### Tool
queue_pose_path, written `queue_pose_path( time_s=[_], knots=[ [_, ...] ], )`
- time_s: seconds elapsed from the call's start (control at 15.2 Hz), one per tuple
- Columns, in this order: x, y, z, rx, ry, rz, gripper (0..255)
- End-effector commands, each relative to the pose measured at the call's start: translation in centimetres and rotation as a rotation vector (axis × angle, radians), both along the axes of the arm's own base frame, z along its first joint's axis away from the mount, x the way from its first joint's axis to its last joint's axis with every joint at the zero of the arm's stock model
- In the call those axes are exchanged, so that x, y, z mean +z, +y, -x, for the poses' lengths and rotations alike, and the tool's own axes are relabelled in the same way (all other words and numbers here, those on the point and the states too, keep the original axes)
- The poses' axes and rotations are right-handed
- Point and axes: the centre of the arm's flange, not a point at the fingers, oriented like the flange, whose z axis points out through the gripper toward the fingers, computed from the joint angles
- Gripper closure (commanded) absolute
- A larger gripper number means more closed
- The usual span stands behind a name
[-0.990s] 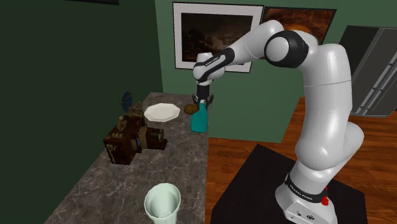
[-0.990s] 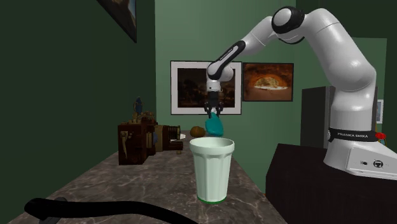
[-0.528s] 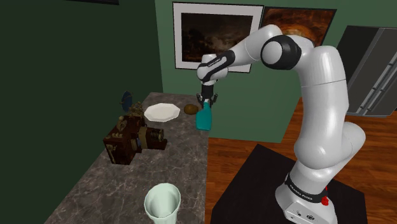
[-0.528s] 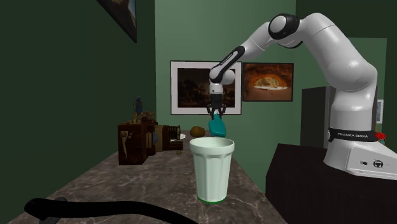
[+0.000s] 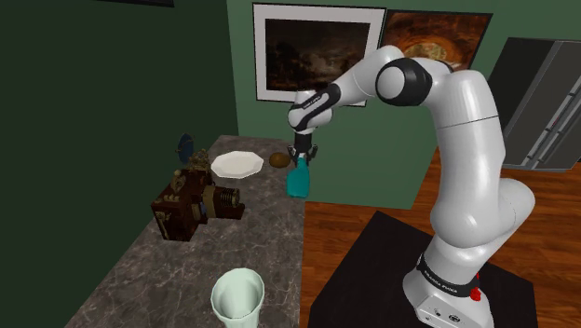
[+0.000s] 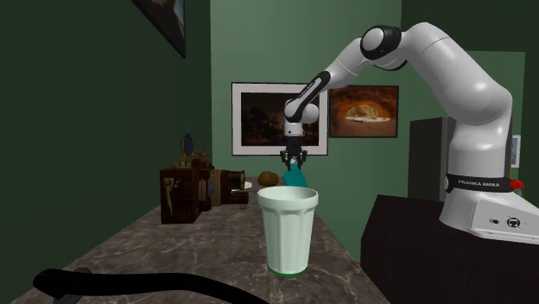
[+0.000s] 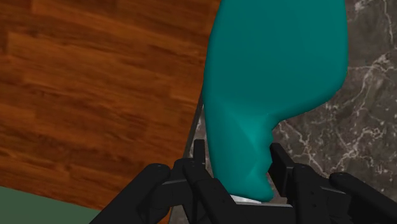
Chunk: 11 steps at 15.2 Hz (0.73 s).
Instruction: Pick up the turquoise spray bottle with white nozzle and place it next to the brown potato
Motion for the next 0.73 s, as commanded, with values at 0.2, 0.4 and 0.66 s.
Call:
queue_pose_path(
  time_s=[0.2, 0.4, 0.66],
  knots=[
    [-2.6, 0.1, -0.1, 0.000, 0.000, 0.000, 255],
    [-4.2, 0.1, -0.1, 0.000, 0.000, 0.000, 255],
    [-6.3, 0.1, -0.1, 0.000, 0.000, 0.000, 255]
  ],
)
